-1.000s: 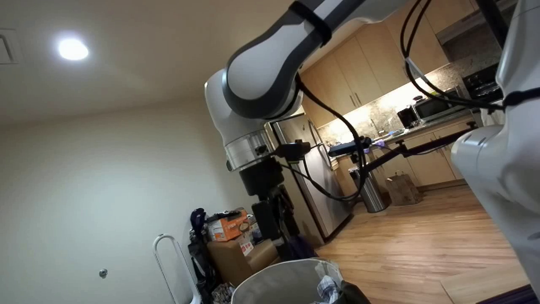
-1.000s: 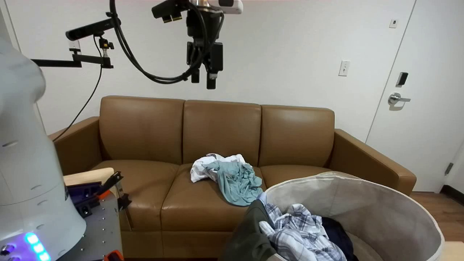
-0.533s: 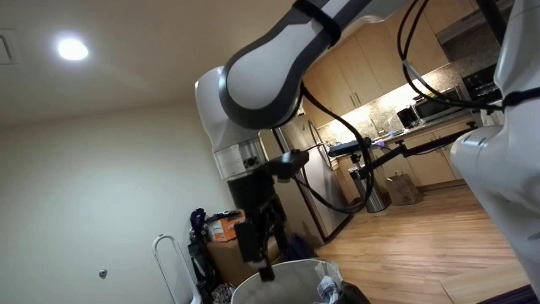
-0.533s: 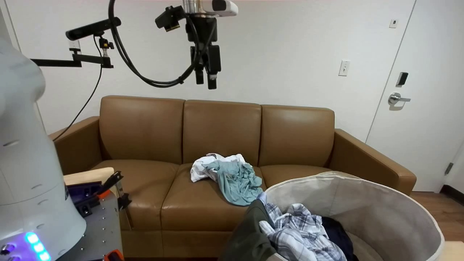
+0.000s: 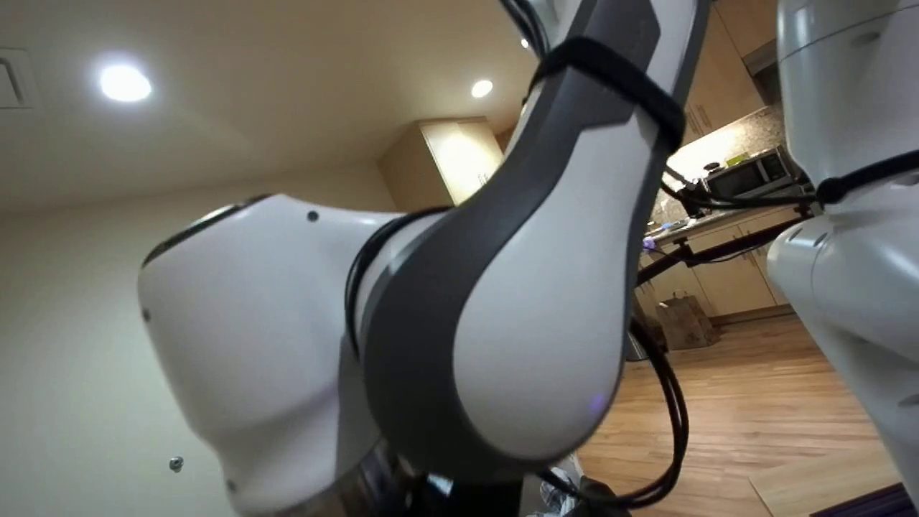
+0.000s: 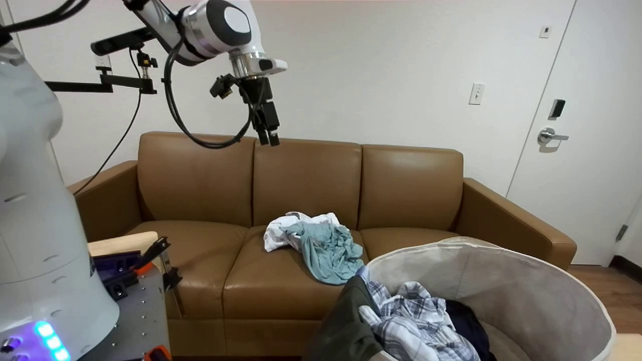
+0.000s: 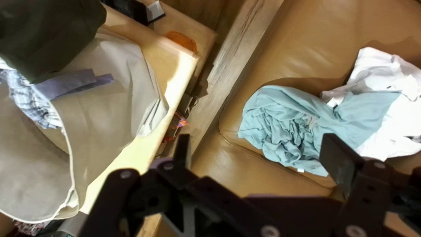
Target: Pick up the clothing from the sofa and put it in the laundry bag
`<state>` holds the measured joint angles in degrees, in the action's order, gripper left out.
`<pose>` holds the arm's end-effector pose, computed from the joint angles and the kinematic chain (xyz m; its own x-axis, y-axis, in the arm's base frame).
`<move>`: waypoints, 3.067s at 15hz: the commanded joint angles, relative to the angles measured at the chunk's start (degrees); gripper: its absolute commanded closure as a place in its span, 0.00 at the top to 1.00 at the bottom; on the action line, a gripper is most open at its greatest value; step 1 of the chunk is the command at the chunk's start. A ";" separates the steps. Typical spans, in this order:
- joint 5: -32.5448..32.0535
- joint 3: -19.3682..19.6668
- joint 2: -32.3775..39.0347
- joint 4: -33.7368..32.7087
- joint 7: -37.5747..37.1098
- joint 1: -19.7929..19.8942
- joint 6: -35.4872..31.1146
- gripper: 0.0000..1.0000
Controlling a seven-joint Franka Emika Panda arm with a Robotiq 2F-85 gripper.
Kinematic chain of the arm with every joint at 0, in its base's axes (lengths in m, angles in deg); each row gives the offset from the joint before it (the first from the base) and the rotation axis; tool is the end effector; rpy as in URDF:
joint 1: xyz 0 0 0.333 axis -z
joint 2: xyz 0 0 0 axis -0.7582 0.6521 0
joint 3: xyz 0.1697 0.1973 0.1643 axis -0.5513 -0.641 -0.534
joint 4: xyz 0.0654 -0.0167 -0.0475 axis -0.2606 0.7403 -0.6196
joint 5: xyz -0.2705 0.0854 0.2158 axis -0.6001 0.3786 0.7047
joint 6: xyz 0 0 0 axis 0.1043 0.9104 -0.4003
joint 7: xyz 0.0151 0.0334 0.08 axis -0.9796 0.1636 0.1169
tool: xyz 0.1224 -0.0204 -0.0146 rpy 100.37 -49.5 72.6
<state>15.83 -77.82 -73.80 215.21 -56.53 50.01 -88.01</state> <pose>0.3714 0.2061 0.3836 0.9781 -0.0516 0.2016 -0.0928 -0.9753 0.2005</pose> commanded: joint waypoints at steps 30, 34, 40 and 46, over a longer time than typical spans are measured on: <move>-2.39 17.03 70.64 -58.65 66.36 -11.90 0.00 1.00; -2.84 15.18 81.46 -71.14 78.45 -12.33 4.27 1.00; -2.91 16.68 82.77 -72.10 80.39 -13.95 4.39 1.00; -3.89 16.00 98.69 -88.77 91.64 -17.14 9.30 1.00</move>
<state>12.74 -61.63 15.47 137.74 29.87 34.69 -82.37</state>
